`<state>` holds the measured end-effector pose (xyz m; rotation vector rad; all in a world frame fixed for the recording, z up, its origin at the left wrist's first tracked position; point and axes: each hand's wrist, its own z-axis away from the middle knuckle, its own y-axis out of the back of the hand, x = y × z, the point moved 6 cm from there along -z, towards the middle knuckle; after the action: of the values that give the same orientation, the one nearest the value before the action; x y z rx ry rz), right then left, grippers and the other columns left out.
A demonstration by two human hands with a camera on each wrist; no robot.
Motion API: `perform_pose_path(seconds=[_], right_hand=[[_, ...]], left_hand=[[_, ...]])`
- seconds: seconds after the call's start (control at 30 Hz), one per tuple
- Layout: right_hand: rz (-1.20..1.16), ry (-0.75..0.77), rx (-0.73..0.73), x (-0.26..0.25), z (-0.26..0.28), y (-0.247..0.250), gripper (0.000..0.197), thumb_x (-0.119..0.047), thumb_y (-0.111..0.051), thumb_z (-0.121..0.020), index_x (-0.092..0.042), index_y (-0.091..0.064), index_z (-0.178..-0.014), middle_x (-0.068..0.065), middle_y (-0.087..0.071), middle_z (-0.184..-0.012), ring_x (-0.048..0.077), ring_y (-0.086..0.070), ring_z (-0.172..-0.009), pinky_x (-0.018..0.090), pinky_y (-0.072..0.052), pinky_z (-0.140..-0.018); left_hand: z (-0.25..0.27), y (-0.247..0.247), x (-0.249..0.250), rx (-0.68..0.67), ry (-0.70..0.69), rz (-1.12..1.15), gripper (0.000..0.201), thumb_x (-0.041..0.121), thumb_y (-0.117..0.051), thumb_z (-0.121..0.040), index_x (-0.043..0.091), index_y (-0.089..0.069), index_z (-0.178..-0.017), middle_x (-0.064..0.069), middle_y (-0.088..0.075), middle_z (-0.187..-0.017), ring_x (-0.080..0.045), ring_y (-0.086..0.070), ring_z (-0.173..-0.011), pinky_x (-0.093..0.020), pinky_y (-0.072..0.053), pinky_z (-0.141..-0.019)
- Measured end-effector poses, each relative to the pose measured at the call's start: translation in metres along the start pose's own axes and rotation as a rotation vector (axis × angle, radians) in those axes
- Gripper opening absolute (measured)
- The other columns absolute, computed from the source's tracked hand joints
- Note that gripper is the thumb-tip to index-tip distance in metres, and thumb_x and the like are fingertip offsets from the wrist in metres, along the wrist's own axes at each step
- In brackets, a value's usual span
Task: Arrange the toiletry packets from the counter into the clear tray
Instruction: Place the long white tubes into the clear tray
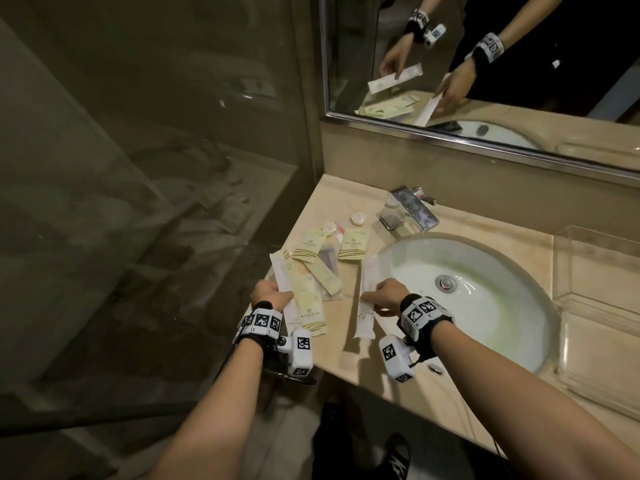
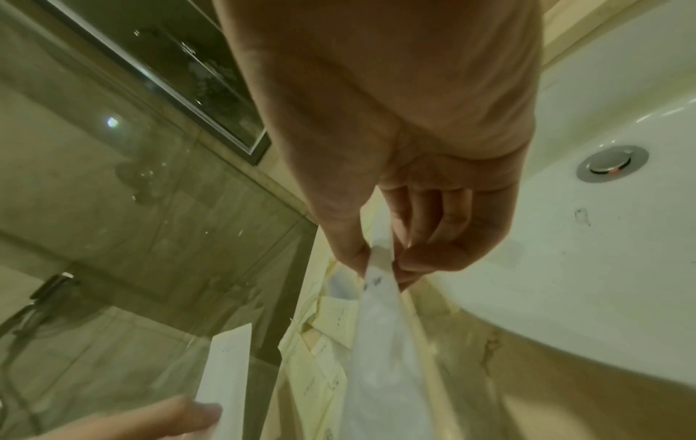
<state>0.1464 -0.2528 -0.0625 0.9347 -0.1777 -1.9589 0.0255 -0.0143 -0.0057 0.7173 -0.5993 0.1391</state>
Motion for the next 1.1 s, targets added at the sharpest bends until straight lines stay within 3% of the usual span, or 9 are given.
perform_pose_path(seconds=[0.17, 0.3, 0.5, 0.6, 0.67, 0.77, 0.9, 1.03, 1.1], right_hand=[[-0.075, 0.055, 0.048, 0.018, 0.037, 0.037, 0.027, -0.021, -0.072, -0.073, -0.013, -0.051, -0.059, 0.008, -0.055, -0.065, 0.026, -0.054, -0.067, 0.035, -0.048, -0.066], [-0.213, 0.104, 0.073, 0.045, 0.067, 0.07, 0.016, -0.018, -0.072, -0.081, -0.01, -0.058, -0.079, 0.01, -0.06, -0.078, 0.021, -0.058, -0.071, 0.032, -0.053, -0.068], [-0.332, 0.164, 0.13, 0.095, 0.1, 0.129, 0.018, -0.026, -0.072, -0.085, -0.013, -0.062, -0.088, 0.009, -0.059, -0.082, 0.018, -0.056, -0.069, 0.024, -0.048, -0.059], [-0.388, 0.146, 0.178, 0.123, 0.113, 0.159, 0.022, -0.023, -0.069, -0.088, -0.012, -0.067, -0.107, 0.008, -0.064, -0.088, 0.016, -0.057, -0.071, 0.019, -0.047, -0.057], [-0.403, 0.123, 0.226, 0.142, 0.12, 0.178, 0.023, -0.024, -0.069, -0.088, -0.014, -0.067, -0.109, 0.006, -0.064, -0.087, 0.015, -0.058, -0.071, 0.019, -0.047, -0.057], [-0.456, 0.085, 0.29, 0.172, 0.127, 0.204, 0.021, -0.022, -0.066, -0.09, -0.01, -0.066, -0.108, 0.007, -0.062, -0.084, 0.02, -0.055, -0.075, 0.023, -0.047, -0.062], [-0.46, 0.021, 0.383, 0.212, 0.136, 0.236, 0.02, -0.025, -0.061, -0.093, -0.012, -0.068, -0.106, 0.005, -0.068, -0.087, 0.019, -0.061, -0.079, 0.028, -0.052, -0.074], [-0.393, -0.049, 0.466, 0.25, 0.147, 0.26, 0.032, -0.023, -0.059, -0.094, -0.009, -0.065, -0.122, 0.012, -0.072, -0.107, 0.024, -0.067, -0.094, 0.037, -0.055, -0.088], [-0.326, -0.075, 0.512, 0.263, 0.156, 0.271, 0.034, -0.022, -0.057, -0.094, -0.008, -0.063, -0.125, 0.012, -0.07, -0.111, 0.024, -0.066, -0.095, 0.037, -0.054, -0.086]], left_hand=[[0.042, -0.023, 0.032, 0.0, -0.095, 0.056, 0.028, 0.008, -0.071, -0.077, 0.004, -0.063, -0.103, -0.016, -0.068, -0.114, -0.03, -0.064, -0.106, -0.036, -0.052, -0.094], [0.076, -0.063, 0.057, -0.079, -0.183, 0.09, 0.025, 0.008, -0.072, -0.074, 0.01, -0.06, -0.096, -0.015, -0.068, -0.109, -0.03, -0.066, -0.1, -0.04, -0.054, -0.092], [0.13, -0.138, 0.1, -0.32, -0.28, 0.194, 0.037, -0.005, -0.07, -0.075, -0.001, -0.058, -0.11, -0.021, -0.067, -0.109, -0.033, -0.067, -0.098, -0.043, -0.057, -0.084], [0.151, -0.179, 0.119, -0.443, -0.325, 0.192, 0.037, -0.009, -0.066, -0.079, -0.006, -0.058, -0.115, -0.022, -0.066, -0.108, -0.03, -0.064, -0.093, -0.033, -0.056, -0.072], [0.16, -0.204, 0.131, -0.507, -0.347, 0.185, 0.036, -0.008, -0.066, -0.08, -0.008, -0.058, -0.115, -0.02, -0.065, -0.105, -0.029, -0.063, -0.092, -0.03, -0.055, -0.071], [0.171, -0.242, 0.151, -0.612, -0.381, 0.148, 0.035, -0.009, -0.066, -0.08, -0.009, -0.059, -0.115, -0.019, -0.065, -0.102, -0.029, -0.063, -0.091, -0.03, -0.055, -0.069], [0.176, -0.292, 0.173, -0.713, -0.418, 0.059, 0.036, -0.01, -0.066, -0.079, -0.008, -0.062, -0.115, -0.02, -0.068, -0.106, -0.03, -0.065, -0.094, -0.04, -0.054, -0.083], [0.185, -0.333, 0.186, -0.808, -0.427, 0.002, 0.035, -0.006, -0.064, -0.082, -0.008, -0.061, -0.116, -0.019, -0.068, -0.109, -0.028, -0.064, -0.091, -0.028, -0.054, -0.065], [0.194, -0.349, 0.189, -0.853, -0.414, -0.01, 0.032, -0.006, -0.061, -0.084, -0.007, -0.06, -0.115, -0.016, -0.066, -0.104, -0.028, -0.063, -0.091, -0.024, -0.051, -0.061]])
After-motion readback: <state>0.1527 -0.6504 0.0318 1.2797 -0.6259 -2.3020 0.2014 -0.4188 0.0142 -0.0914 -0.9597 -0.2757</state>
